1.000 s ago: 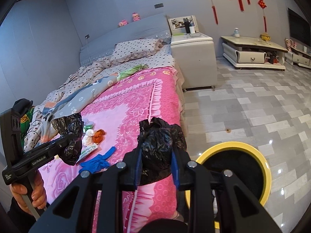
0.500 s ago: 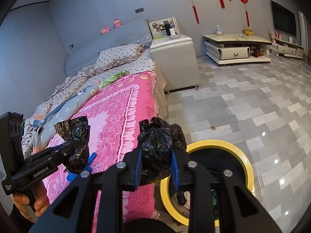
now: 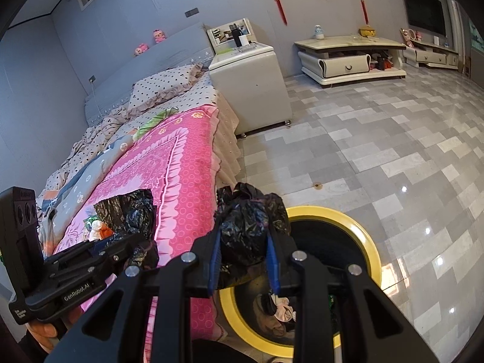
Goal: Collect trash
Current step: 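Carry both black bags off the bed to the yellow-rimmed bin, then open the left tool over the bin while the right tool releases its black bag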
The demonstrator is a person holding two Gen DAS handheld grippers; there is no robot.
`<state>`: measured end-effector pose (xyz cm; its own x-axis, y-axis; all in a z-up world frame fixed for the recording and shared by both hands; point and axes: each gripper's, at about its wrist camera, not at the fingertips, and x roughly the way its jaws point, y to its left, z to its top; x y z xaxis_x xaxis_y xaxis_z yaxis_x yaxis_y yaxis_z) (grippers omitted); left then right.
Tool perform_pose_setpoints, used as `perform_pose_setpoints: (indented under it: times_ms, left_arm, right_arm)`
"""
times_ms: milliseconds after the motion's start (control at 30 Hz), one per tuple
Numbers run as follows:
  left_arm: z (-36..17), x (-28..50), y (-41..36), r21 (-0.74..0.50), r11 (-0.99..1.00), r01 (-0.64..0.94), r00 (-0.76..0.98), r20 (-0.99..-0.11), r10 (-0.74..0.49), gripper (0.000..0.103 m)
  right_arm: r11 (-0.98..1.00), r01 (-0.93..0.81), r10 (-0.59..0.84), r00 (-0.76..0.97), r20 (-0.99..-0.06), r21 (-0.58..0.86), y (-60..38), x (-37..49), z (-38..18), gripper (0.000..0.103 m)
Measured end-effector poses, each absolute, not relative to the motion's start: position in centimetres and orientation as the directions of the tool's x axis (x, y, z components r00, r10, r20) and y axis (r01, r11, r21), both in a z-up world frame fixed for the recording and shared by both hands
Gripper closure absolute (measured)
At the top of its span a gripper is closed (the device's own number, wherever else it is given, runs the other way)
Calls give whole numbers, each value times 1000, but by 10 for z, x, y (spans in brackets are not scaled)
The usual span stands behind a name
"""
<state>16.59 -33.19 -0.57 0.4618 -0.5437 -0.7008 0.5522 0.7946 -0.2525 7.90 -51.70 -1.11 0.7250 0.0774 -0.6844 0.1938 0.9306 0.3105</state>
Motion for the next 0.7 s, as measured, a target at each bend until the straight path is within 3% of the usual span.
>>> perform_pose_setpoints:
  times_ms: [500,633,700]
  left_arm:
    - [-21,162,-374,-269,740,617,400,-702,-589,72]
    - [-17,157,-370,-272,741,614,414,-689,-595,49]
    - [-17,157,-366,-277,744,608,417,-686,-597,45]
  right_arm:
    - [902,281,22,726,-687,327,-553,75,-21,75]
    - [891,323,-16,727,-687,321,-561,70,-20,65]
    - [886,337,-29,727,-686,319,-564,66,-19,61]
